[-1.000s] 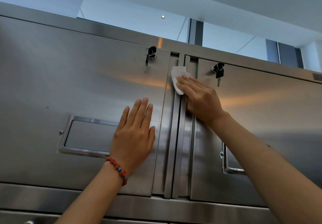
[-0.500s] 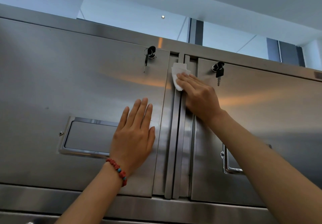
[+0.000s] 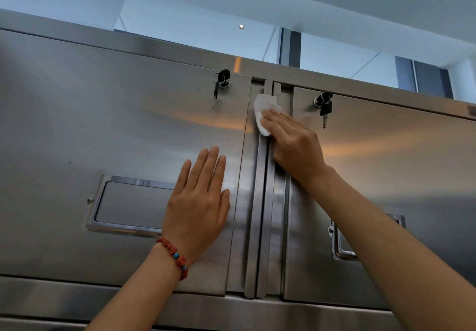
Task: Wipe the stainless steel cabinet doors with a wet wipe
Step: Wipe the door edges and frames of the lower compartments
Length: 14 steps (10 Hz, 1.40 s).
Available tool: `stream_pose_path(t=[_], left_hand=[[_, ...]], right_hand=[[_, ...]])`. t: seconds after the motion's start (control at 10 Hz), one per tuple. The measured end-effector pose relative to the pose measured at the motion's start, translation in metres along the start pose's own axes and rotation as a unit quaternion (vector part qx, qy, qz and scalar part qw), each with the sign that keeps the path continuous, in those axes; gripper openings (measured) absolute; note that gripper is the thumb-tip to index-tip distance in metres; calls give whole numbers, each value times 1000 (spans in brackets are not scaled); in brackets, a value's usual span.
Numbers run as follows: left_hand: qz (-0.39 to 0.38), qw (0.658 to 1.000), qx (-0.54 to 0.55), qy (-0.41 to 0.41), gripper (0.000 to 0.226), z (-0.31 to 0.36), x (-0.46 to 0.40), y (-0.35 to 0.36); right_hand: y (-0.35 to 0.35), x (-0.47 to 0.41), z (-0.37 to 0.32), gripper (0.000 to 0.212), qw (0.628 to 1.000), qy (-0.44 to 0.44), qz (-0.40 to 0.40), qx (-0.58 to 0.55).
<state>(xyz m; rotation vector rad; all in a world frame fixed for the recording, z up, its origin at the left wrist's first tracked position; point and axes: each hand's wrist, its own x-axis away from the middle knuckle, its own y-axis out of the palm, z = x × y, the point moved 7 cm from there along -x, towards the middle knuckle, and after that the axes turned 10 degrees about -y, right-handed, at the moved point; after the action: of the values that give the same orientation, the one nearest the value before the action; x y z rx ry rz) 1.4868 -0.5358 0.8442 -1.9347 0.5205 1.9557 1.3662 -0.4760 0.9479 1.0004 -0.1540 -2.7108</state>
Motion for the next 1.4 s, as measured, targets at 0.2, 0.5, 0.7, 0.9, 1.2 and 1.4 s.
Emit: stream_pose_path(t=[0.2, 0.5, 0.7, 0.9, 1.2, 1.4], left_hand=[[8, 1000, 4, 3, 54, 0, 0, 1], [10, 1000, -3, 4, 54, 0, -1, 0], [4, 1000, -5, 1, 54, 1, -2, -1], [-2, 1000, -5, -2, 55, 1, -1, -1], [-10, 1000, -14, 0, 55, 2, -1, -2], [-20, 1000, -10, -8, 53, 5, 1, -5]], right_hand=[[4, -18, 16, 37, 1000, 20, -16, 9], [7, -28, 24, 31, 998, 63, -26, -6], [0, -6, 1, 33, 999, 44, -2, -13], [-2, 13, -18, 33, 998, 46, -16, -25], [-8, 36, -43, 32, 997, 58, -35, -39], [-13, 45, -57, 31, 992, 89, -60, -62]])
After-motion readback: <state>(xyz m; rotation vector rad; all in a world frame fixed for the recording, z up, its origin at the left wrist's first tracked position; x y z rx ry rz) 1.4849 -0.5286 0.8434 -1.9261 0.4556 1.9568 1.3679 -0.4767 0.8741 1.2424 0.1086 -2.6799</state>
